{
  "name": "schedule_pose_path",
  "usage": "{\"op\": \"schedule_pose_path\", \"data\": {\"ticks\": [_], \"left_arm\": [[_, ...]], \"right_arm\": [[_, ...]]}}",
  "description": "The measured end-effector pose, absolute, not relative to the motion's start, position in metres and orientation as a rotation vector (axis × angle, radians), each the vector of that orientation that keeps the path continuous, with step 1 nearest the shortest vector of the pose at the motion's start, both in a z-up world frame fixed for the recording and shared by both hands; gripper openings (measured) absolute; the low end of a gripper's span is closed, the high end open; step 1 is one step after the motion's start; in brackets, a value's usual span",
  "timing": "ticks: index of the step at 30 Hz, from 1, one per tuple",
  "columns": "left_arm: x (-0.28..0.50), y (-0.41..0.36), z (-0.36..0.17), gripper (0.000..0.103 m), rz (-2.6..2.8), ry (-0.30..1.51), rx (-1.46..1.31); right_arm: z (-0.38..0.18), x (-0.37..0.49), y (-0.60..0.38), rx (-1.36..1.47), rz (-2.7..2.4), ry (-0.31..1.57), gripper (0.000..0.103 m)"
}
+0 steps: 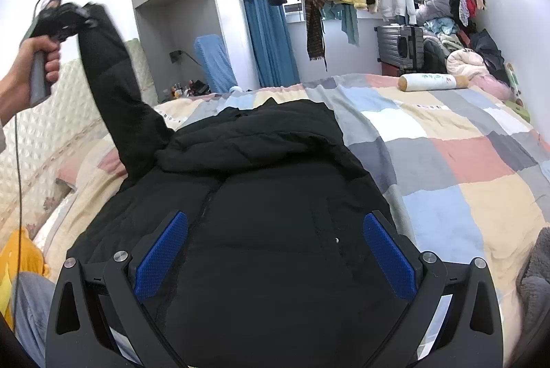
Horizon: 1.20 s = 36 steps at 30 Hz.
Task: Fold large clothes
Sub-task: 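Carry the held sleeve with the left tool across the jacket body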
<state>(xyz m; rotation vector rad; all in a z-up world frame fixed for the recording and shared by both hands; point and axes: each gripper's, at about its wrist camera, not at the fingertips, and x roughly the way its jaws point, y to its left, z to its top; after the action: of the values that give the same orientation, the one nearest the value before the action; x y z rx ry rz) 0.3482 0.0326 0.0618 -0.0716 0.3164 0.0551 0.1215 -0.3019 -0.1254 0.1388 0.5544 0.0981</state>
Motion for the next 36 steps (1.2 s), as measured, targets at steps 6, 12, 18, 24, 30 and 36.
{"op": "schedule_pose_path", "data": {"ticks": [6,12,18,24,30,36], "left_arm": [[0.364,-0.049,0.037,0.003,-0.071,0.349,-0.015],[0.382,-0.114,-0.005,0.003,-0.17,0.407,-0.02],[0.398,-0.17,-0.063,0.003,-0.229,0.499,0.059],[0.416,-0.209,-0.137,0.003,-0.271,0.605,0.104],[0.431,-0.235,-0.19,0.003,-0.262,0.703,0.166],[0.438,-0.24,-0.202,0.004,-0.261,0.747,0.207]], "right_arm": [[-0.126,0.122,-0.315,0.157,0.091,0.558,0.103],[-0.132,0.128,-0.33,0.187,0.083,0.58,0.103],[-0.14,0.136,-0.342,0.207,0.083,0.607,0.103],[-0.147,0.144,-0.354,0.231,0.065,0.626,0.103],[-0.159,0.156,-0.357,0.246,0.075,0.665,0.103],[-0.168,0.166,-0.358,0.239,0.077,0.695,0.103]]}}
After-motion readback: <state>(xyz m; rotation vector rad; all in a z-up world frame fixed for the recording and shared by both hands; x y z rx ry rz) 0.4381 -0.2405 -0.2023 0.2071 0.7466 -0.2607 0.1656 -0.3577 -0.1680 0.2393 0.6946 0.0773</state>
